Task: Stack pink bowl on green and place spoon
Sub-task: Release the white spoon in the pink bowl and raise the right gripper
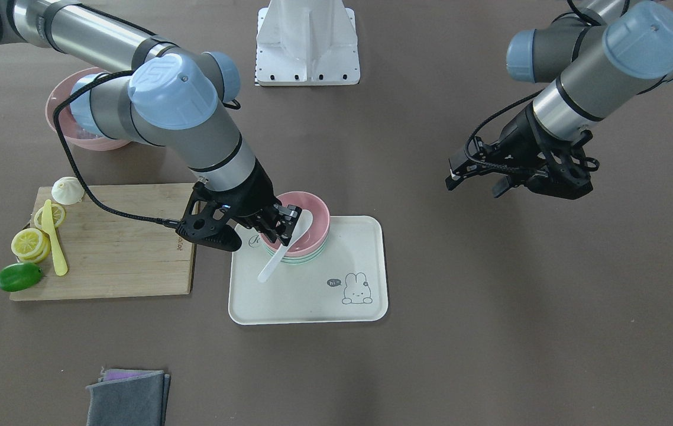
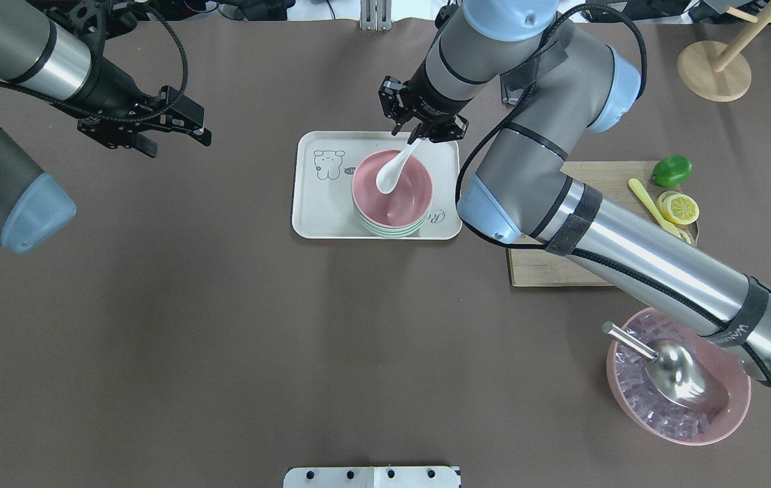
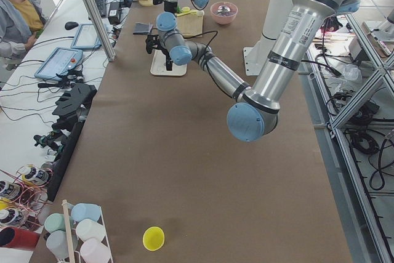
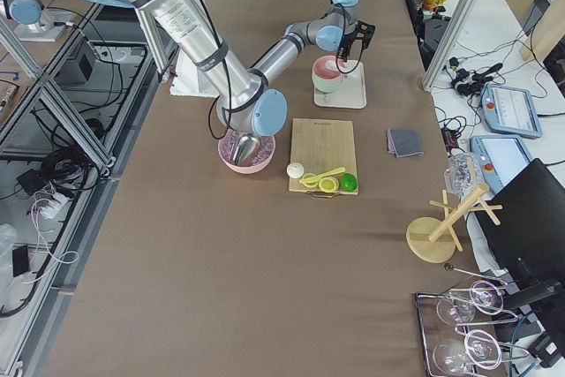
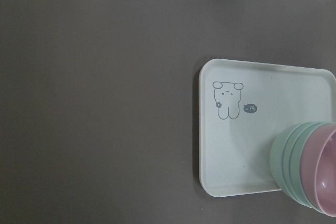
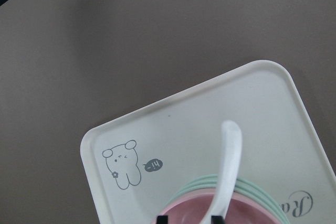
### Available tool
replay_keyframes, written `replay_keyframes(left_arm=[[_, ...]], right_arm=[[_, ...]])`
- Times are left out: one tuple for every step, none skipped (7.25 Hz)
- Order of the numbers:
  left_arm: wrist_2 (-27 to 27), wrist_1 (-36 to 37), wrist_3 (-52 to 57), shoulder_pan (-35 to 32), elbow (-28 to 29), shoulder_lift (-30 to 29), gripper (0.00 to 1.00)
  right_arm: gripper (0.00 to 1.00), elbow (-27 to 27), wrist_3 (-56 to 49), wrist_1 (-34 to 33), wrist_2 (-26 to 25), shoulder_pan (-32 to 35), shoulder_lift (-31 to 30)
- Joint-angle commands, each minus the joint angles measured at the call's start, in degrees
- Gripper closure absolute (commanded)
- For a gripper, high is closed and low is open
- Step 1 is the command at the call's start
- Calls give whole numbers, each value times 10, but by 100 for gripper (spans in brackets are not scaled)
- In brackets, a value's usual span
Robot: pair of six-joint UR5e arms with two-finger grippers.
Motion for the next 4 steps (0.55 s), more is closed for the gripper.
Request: replay_keyframes(left_arm=[[0, 0, 1, 0, 0, 1, 2], [0, 0, 1, 0, -1, 6, 2], [2, -5, 7, -1, -9, 35, 2], [7, -4, 73, -16, -24, 82, 2]], right_arm=[[0, 81, -66, -1, 35, 40, -91], [0, 95, -151, -6, 116, 110, -141], [0, 89, -261, -8, 144, 171, -196], [0, 52, -414, -9, 145, 220, -235]])
